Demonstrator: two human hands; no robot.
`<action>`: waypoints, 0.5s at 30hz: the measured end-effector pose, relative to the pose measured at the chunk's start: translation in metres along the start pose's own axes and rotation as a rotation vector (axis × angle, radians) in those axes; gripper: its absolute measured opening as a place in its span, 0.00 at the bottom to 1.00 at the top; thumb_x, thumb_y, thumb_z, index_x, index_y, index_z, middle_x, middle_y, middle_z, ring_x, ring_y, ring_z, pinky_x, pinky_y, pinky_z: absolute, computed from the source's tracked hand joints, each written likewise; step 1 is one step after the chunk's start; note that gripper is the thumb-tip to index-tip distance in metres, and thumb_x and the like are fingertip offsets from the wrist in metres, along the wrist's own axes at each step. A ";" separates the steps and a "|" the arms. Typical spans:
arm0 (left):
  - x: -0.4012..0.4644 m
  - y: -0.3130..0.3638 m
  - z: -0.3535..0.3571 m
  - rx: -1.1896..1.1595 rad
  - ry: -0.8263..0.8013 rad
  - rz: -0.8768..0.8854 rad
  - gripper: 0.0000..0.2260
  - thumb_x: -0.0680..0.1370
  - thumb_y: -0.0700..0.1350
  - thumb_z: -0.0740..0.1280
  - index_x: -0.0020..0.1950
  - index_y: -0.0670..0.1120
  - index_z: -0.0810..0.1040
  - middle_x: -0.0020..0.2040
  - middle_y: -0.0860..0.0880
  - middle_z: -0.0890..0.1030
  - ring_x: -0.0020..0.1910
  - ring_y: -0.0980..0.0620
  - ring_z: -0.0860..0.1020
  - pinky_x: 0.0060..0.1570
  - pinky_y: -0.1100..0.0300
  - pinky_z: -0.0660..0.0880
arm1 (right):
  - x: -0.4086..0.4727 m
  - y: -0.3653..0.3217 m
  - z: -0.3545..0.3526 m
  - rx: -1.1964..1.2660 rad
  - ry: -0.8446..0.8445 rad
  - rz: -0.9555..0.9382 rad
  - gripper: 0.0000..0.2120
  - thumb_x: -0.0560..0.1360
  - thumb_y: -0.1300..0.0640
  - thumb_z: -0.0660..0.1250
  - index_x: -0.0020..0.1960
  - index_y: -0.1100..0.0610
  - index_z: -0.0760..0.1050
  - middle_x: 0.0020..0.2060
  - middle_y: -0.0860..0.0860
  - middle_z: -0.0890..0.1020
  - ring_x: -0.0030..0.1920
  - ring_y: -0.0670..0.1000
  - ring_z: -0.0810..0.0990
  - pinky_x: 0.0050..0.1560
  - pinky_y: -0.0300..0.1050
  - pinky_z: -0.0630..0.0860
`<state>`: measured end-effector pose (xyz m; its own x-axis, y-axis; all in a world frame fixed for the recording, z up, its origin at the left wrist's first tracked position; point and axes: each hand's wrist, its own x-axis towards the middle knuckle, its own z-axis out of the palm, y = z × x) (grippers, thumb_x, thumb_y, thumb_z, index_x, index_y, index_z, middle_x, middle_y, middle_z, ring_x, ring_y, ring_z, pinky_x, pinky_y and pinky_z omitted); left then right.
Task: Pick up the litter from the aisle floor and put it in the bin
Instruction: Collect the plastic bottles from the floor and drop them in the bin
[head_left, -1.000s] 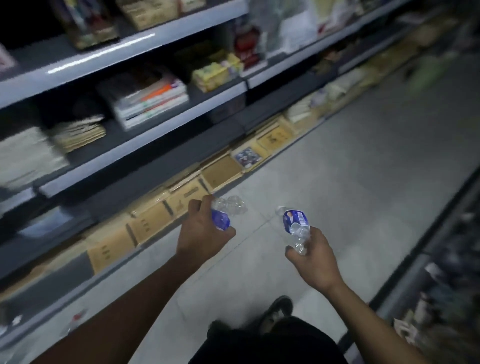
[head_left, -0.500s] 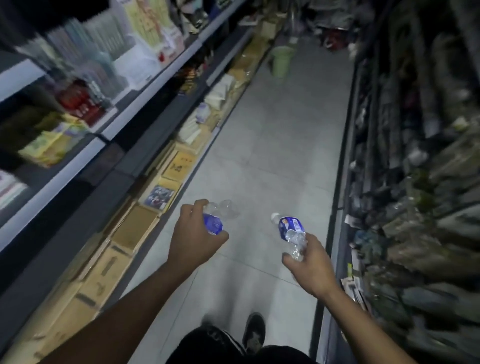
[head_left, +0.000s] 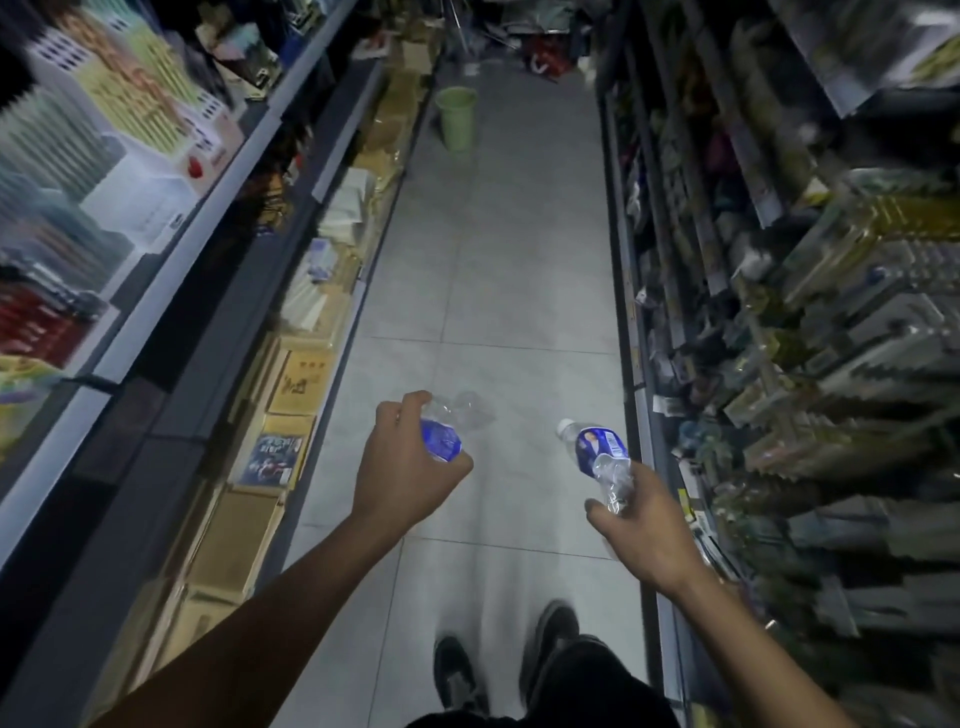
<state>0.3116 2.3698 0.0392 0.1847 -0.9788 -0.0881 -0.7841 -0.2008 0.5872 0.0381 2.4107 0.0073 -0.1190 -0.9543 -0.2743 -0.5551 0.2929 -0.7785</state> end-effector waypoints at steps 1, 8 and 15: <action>0.006 0.004 0.004 -0.004 -0.009 0.002 0.37 0.65 0.55 0.78 0.71 0.55 0.66 0.63 0.52 0.70 0.53 0.54 0.74 0.46 0.60 0.78 | 0.006 0.002 -0.003 0.008 0.007 0.012 0.11 0.69 0.57 0.74 0.47 0.49 0.73 0.39 0.51 0.81 0.35 0.50 0.77 0.37 0.40 0.74; 0.052 0.043 0.039 -0.004 -0.009 0.004 0.37 0.66 0.55 0.78 0.71 0.55 0.67 0.63 0.51 0.71 0.53 0.53 0.75 0.47 0.60 0.78 | 0.064 0.013 -0.032 0.016 0.014 0.018 0.11 0.71 0.56 0.74 0.48 0.53 0.73 0.41 0.52 0.81 0.39 0.54 0.79 0.37 0.41 0.73; 0.094 0.070 0.061 0.018 0.037 -0.011 0.38 0.65 0.56 0.78 0.71 0.53 0.67 0.62 0.50 0.72 0.54 0.52 0.75 0.48 0.59 0.79 | 0.132 0.015 -0.061 0.019 -0.030 -0.012 0.12 0.70 0.54 0.73 0.45 0.50 0.70 0.36 0.53 0.81 0.33 0.54 0.78 0.34 0.42 0.74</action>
<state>0.2377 2.2613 0.0225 0.2153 -0.9744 -0.0641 -0.7924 -0.2127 0.5717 -0.0358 2.2851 -0.0060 -0.0876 -0.9555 -0.2818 -0.5404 0.2832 -0.7923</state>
